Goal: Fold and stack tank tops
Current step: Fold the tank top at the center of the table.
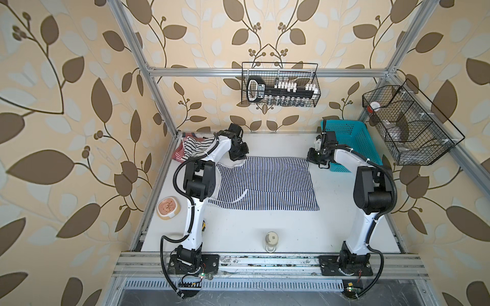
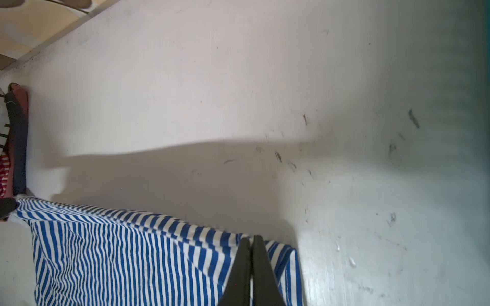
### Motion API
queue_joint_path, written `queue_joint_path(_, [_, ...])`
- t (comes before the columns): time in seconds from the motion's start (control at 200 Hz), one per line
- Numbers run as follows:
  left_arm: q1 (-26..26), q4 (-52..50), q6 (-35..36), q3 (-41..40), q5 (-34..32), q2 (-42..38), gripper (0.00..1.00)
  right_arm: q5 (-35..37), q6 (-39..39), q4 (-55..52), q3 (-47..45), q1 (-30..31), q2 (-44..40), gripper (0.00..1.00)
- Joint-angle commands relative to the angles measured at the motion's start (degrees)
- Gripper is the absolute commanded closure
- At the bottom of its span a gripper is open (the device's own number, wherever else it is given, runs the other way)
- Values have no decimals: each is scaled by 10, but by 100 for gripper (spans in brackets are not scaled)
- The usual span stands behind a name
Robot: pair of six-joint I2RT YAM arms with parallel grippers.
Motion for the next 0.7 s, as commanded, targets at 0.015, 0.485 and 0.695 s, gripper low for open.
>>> queue_joint_path(0.015, [-5,-2,13,-39,1,-64,100,0,-16,1,-32,-2,-37,100])
queue_joint_path(0.485, [-28,14,8,-171,7,-148,100,15,-21,1,-129,-3,-105,100])
queue_joint_path(0.695, [-40,13,1,-207,-1,-161,100,20,-24,0,-164,-3,-127,100])
